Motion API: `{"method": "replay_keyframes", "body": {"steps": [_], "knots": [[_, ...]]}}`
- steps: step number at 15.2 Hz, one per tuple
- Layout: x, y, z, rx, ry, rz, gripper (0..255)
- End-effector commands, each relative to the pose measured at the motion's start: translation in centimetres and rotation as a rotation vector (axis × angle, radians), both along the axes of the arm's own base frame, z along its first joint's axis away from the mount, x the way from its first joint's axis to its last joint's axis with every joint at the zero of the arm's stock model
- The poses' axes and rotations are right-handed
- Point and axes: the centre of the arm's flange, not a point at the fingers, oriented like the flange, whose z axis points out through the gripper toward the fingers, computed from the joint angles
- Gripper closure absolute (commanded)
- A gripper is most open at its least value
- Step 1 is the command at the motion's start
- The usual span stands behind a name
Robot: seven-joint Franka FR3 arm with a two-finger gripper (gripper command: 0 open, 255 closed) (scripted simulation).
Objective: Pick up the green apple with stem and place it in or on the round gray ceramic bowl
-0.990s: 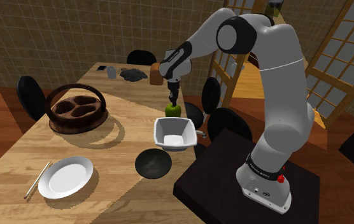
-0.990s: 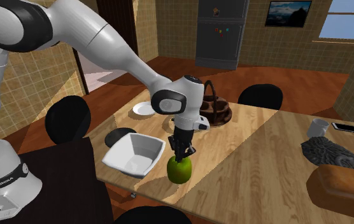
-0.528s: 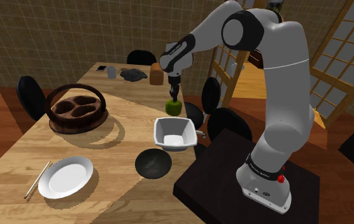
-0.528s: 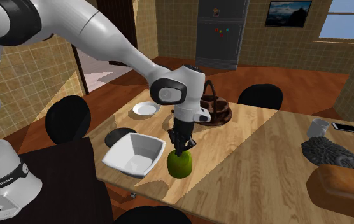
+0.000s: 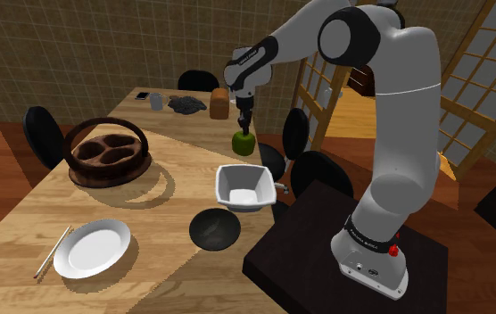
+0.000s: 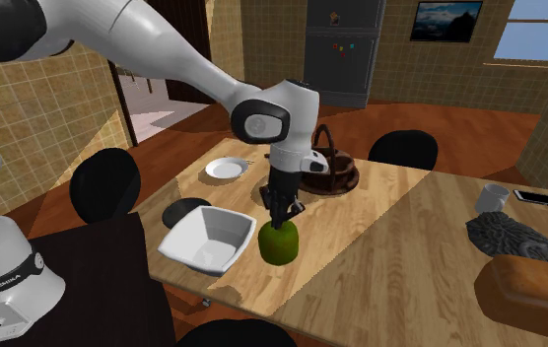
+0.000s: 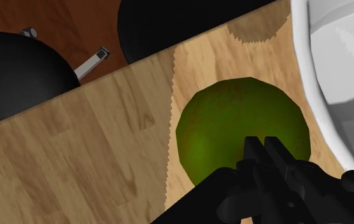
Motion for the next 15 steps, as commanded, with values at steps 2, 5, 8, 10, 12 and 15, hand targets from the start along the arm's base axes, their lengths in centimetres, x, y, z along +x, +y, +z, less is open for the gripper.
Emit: {"method": "replay_keyframes", "body": {"steps": [2,5,8,10,12,15], "knots": [[0.0,0.0,1.6,0.000,0.000,0.000,255],[-0.6,1.1,2.3,0.000,0.000,0.000,255],[-2.4,4.6,3.0,0.000,0.000,0.000,255],[-3.6,6.9,3.5,0.000,0.000,0.000,255],[-4.8,9.2,3.9,0.000,0.000,0.000,255],[-6.6,12.7,4.6,0.000,0.000,0.000,255]]}}
